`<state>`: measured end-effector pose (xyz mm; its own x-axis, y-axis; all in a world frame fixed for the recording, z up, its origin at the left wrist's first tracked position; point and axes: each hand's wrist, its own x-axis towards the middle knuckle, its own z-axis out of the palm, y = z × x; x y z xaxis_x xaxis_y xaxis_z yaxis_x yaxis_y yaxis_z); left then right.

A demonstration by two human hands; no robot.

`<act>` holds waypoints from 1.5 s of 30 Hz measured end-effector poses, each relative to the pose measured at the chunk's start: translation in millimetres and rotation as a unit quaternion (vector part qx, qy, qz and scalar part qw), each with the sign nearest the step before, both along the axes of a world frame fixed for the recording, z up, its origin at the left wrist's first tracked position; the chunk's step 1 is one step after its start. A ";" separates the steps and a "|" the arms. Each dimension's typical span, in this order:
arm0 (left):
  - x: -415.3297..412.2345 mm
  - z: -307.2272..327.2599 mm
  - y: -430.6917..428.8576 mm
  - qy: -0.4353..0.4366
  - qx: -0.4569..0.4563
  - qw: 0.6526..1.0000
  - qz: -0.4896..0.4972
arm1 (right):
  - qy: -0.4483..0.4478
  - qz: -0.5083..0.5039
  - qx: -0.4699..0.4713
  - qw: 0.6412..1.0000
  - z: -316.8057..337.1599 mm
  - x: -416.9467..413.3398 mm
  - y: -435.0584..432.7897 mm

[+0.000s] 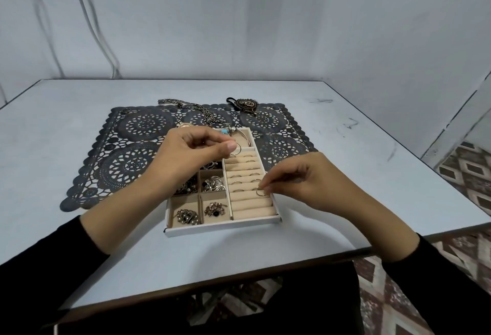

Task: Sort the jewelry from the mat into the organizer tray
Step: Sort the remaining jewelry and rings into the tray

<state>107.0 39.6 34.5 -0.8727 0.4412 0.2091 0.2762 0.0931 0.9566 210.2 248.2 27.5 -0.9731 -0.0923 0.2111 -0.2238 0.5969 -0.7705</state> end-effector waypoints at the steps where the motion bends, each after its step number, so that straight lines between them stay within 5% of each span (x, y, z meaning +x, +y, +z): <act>1: 0.0 -0.2 0.2 0.000 0.000 1.000 0.000 | 0.008 0.006 0.026 1.000 -0.1 -0.8 -1.2; 11: -1.1 -2.0 -0.8 -0.005 -0.002 1.000 -0.002 | 0.007 0.068 0.177 0.982 7.2 -5.9 -5.0; 45: -2.9 -3.7 -4.7 -0.002 -0.001 1.000 -0.009 | -0.051 0.114 0.196 0.973 15.6 -24.5 3.0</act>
